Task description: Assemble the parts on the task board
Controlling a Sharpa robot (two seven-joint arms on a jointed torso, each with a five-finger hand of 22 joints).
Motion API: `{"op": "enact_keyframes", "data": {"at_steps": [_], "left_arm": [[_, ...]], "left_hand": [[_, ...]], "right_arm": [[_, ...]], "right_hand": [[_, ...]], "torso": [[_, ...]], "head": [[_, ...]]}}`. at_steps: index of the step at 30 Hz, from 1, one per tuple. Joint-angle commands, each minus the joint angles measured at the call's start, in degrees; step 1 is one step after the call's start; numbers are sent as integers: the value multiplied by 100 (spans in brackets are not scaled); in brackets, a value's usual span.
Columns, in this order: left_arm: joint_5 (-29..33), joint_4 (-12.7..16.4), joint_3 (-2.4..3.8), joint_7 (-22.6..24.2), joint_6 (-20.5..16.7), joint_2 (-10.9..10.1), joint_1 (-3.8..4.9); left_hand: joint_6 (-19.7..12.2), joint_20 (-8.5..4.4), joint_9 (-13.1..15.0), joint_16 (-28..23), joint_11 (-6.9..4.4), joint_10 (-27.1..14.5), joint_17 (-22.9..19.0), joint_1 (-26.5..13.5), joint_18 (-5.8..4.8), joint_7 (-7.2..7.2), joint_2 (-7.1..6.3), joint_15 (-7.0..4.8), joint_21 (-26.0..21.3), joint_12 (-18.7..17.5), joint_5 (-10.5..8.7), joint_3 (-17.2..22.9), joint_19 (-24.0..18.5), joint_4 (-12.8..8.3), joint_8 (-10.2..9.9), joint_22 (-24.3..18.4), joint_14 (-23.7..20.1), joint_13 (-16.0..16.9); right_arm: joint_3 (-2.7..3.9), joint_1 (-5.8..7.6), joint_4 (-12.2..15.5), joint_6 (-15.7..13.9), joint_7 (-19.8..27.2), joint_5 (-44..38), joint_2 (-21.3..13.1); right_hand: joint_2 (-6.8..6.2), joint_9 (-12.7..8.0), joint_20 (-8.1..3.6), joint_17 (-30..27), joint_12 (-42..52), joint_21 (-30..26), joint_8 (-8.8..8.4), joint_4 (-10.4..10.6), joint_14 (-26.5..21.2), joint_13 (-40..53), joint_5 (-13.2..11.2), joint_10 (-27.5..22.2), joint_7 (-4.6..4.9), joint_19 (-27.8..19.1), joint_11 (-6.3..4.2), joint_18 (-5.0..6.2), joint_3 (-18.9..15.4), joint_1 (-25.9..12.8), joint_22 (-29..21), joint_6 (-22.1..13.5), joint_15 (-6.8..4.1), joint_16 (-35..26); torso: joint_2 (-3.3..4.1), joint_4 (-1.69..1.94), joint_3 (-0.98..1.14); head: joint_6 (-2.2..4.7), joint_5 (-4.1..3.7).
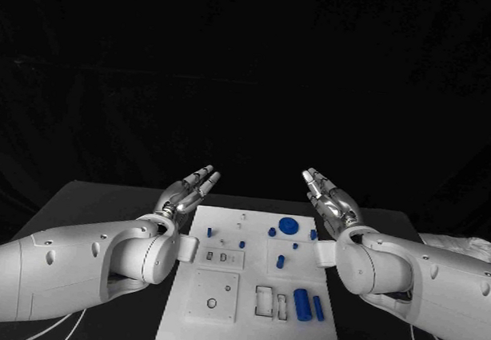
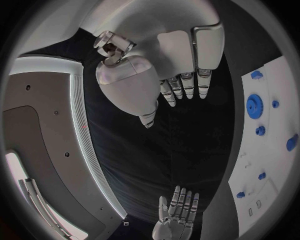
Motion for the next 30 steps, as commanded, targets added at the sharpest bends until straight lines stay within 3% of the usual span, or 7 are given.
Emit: {"op": "enact_keyframes", "data": {"at_steps": [1,8,11,15,21,25,30], "left_arm": [[306,-49,-98,5,1121,34,103],[401,-104,-265,-3,1487,61,221],[401,-104,-265,-3,1488,62,221],[377,-113,-265,150,1881,-42,219],[101,-62,-262,250,2112,-209,225],[-173,-2,-260,252,2196,-369,237],[-424,70,-255,257,2233,-545,270]], "left_hand": [[110,63,14,-20,-46,10,-9,304,142,-2,60,-86,-21,49,74,-57,-1,86,43,-154,-4,12],[94,78,12,-20,-40,9,-9,299,146,1,38,-77,-21,36,41,-78,-1,84,41,-154,-4,10],[63,103,8,-20,-45,6,-9,297,151,-7,11,-60,-21,18,37,-103,-1,82,33,-154,-4,8],[-54,204,-3,-20,-79,-9,-9,349,188,-55,-136,-40,-21,-76,24,-189,-1,74,2,-154,-4,-5],[-216,541,-13,-20,-56,-7,-9,379,232,-111,-254,174,-21,-105,-410,-302,-1,79,-34,-154,-4,-6],[-388,835,-26,-3,158,13,4,210,238,-253,-314,408,77,-19,-1063,-447,102,76,-64,-86,12,8],[-539,958,-29,297,629,157,251,-36,244,-354,-323,505,403,540,-1401,-573,551,68,-67,89,457,93]], "right_arm": [[-120,126,-37,1287,-224,427,-9],[-369,330,-86,1891,-335,637,-21],[-393,350,-91,1949,-346,657,-22],[-393,352,-66,2039,-365,610,-92],[-393,368,-75,2062,-420,447,-121],[-392,405,-75,2005,-467,151,-162],[-390,509,-13,1792,-590,-429,-259]], "right_hand": [[30,25,58,-5,-20,-28,78,75,-1,-7,66,19,70,1,16,135,-59,308,-9,143,-36,-17],[4,27,172,-5,25,-28,94,64,-1,8,59,18,129,1,90,68,-66,350,-9,155,166,-17],[-22,29,193,-5,75,-28,103,41,-1,25,61,22,144,1,114,39,-66,389,-9,164,215,-17],[-99,31,186,-5,144,-28,112,-54,-1,44,53,32,175,1,156,13,-60,509,-9,170,223,-17],[-187,38,253,5,254,-28,139,-247,1,71,-3,50,205,1,195,76,-50,683,-9,200,224,-9],[-214,69,424,180,518,73,231,-353,91,131,-22,123,257,107,273,136,-68,741,70,362,316,143],[-226,360,696,708,1681,537,866,-529,643,407,120,621,445,849,574,161,-38,952,337,1565,415,831]], "torso": [[1,-1,0],[1,-1,0],[1,-1,0],[13,-7,0],[68,-10,-27],[175,-24,-39],[322,-13,-26]], "head": [[-1,1],[-1,1],[-1,1],[-219,-18],[-288,13],[-287,20],[-287,3]]}}
